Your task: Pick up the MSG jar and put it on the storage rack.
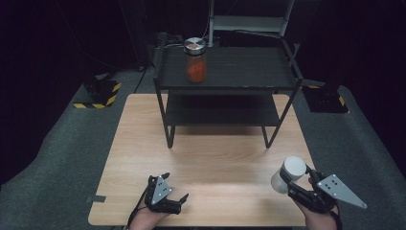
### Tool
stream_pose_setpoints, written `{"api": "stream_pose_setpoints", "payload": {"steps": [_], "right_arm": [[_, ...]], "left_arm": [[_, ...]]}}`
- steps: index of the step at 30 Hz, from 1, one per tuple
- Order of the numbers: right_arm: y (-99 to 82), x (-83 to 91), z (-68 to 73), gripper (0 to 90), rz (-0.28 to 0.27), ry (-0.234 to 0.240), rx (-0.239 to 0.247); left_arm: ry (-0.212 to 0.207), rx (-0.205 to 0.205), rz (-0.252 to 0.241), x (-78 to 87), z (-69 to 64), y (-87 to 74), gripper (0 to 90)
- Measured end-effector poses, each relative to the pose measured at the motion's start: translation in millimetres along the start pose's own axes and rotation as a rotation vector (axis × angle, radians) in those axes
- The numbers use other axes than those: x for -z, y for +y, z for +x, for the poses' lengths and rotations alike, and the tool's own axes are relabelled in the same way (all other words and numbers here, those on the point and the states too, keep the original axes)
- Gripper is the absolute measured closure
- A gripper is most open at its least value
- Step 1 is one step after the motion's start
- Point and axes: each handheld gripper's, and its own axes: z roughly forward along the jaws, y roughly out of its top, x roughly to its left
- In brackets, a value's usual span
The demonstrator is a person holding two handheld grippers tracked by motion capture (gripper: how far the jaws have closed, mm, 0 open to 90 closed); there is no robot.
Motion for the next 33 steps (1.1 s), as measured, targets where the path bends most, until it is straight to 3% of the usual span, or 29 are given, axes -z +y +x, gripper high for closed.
{"api": "stream_pose_setpoints", "payload": {"steps": [18, 33], "right_arm": [[54.7, -28.1, 8.5, 34.0, -0.036, 0.064, 0.064], [95.7, -52.6, 11.8, 34.0, -0.05, 0.106, 0.075]], "left_arm": [[-0.018, 0.002, -0.008, 0.7, 3.5, -1.5, 0.4], [-0.021, 0.01, -0.009, 0.8, 4.6, -1.8, 0.4]]}}
